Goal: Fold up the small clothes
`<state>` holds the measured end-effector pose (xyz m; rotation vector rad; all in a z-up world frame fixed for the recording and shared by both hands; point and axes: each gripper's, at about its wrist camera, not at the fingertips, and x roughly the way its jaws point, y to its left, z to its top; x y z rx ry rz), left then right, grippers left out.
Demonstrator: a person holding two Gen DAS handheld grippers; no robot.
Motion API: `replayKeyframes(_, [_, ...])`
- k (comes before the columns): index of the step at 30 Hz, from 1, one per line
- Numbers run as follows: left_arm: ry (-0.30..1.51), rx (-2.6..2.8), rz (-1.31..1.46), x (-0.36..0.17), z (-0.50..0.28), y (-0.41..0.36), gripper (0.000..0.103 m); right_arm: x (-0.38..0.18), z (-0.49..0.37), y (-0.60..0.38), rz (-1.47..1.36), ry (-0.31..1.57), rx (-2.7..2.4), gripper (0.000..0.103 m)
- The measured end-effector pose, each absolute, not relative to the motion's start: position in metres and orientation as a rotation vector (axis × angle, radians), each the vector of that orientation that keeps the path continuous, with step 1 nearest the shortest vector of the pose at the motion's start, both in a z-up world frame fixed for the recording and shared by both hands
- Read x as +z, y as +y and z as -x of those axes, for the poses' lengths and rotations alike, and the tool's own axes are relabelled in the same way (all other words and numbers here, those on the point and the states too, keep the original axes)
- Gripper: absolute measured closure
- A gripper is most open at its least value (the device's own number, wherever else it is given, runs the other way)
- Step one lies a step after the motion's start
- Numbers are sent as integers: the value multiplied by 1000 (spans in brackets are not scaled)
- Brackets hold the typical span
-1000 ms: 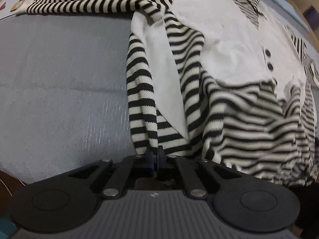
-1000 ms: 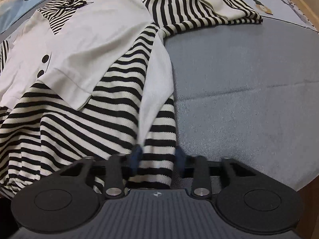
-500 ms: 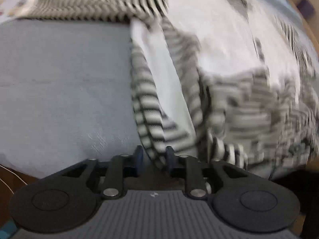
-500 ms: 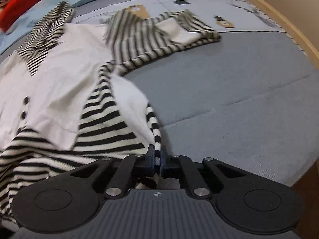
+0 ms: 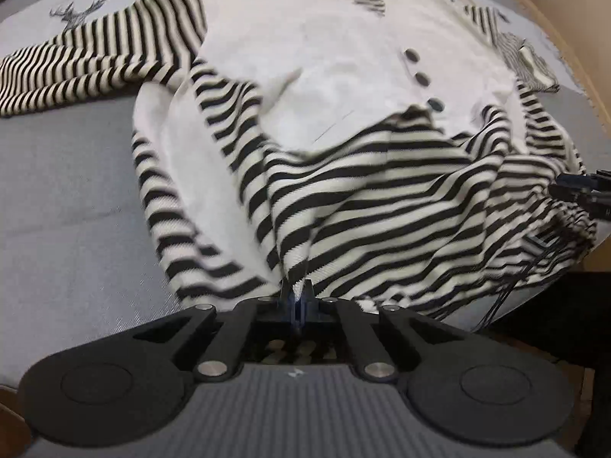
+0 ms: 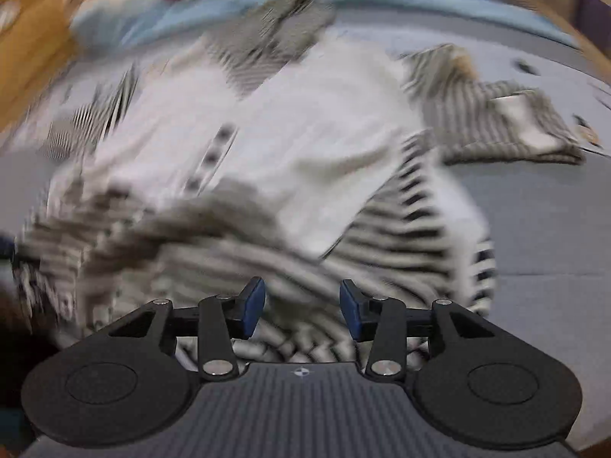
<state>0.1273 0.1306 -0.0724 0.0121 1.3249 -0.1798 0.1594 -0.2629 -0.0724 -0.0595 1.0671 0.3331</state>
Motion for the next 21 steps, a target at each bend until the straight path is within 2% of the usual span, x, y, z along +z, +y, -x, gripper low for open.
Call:
replayKeyframes(7, [1430, -180, -168, -84, -115, 129, 101, -104, -157, -232, 184, 1171, 413, 59])
replayKeyframes(9, [1421, -187, -183, -81, -117, 124, 97, -106, -154, -230, 182, 1194, 442, 77])
replayKeyframes(10, [1403, -194, -178, -77, -119, 123, 89, -107, -151, -230, 179, 1199, 472, 88])
replayKeyframes(11, [1358, -205, -158, -70, -119, 123, 84, -105, -149, -230, 185, 1199, 495, 94])
replayKeyframes(12, [1295, -205, -132, -59, -121, 124, 69, -104, -146, -232, 193, 1204, 517, 96])
replayKeyframes(13, [1225, -209, -103, -47, -123, 125, 60, -103, -144, -236, 192, 1220, 527, 99])
replayKeyframes(17, [1084, -238, -6, -25, -131, 121, 60, -97, -137, -250, 149, 1256, 568, 101])
replayKeyframes(19, [1101, -245, -21, -31, -136, 112, 60, -92, -129, -257, 139, 1255, 585, 101])
replayKeyframes(21, [1190, -238, -90, -51, -140, 103, 60, -84, -124, -264, 120, 1236, 602, 101])
